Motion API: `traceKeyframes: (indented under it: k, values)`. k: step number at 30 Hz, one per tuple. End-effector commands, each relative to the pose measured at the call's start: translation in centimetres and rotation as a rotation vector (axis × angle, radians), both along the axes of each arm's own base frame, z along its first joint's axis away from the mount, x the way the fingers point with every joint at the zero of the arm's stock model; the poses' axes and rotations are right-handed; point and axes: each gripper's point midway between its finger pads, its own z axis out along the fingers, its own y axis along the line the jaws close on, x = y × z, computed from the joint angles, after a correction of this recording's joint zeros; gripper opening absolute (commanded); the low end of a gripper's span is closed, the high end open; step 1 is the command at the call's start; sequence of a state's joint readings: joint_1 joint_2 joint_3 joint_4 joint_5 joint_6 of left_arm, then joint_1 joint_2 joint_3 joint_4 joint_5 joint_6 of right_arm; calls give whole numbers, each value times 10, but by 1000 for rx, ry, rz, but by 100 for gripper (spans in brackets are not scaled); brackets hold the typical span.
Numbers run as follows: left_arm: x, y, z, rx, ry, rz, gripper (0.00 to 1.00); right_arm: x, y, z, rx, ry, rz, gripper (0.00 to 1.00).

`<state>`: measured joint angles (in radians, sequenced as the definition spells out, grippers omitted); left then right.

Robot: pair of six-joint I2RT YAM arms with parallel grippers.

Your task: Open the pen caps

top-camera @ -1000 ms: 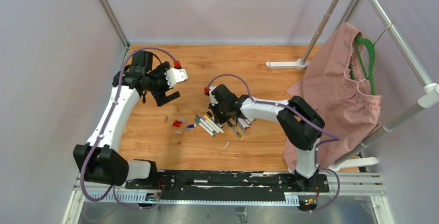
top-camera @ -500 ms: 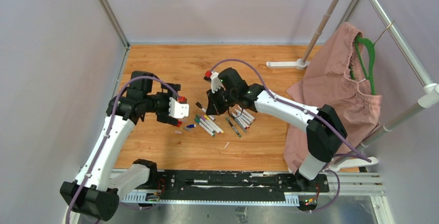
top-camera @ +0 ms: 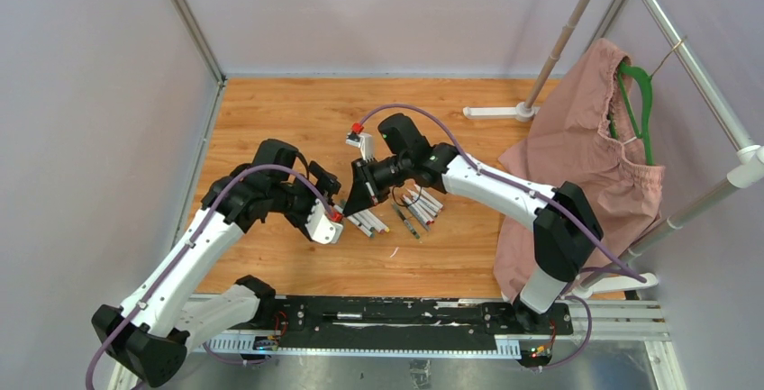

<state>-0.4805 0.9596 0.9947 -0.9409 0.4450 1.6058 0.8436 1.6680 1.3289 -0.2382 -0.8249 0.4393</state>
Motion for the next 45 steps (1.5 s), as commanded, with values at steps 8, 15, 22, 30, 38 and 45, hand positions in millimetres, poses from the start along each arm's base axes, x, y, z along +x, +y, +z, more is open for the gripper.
traceKeyframes:
  k: [8,15,22,30,38,45]
  values:
    - [-2,-1,0,49,-59,-47,53,0,20,11,102,186,16,0]
    - [2,3,0,75,-81,-39,23,5,22,7,110,200,-7,0]
    - [3,7,-4,97,-93,-34,1,6,16,-1,100,225,-31,22]
    - [6,5,-3,97,-85,-35,0,10,30,6,155,243,-62,35]
    - [9,8,-6,118,-87,-21,0,14,36,5,176,276,-74,2]
    - [15,10,-9,147,-82,-12,0,6,33,-2,169,297,-56,35]
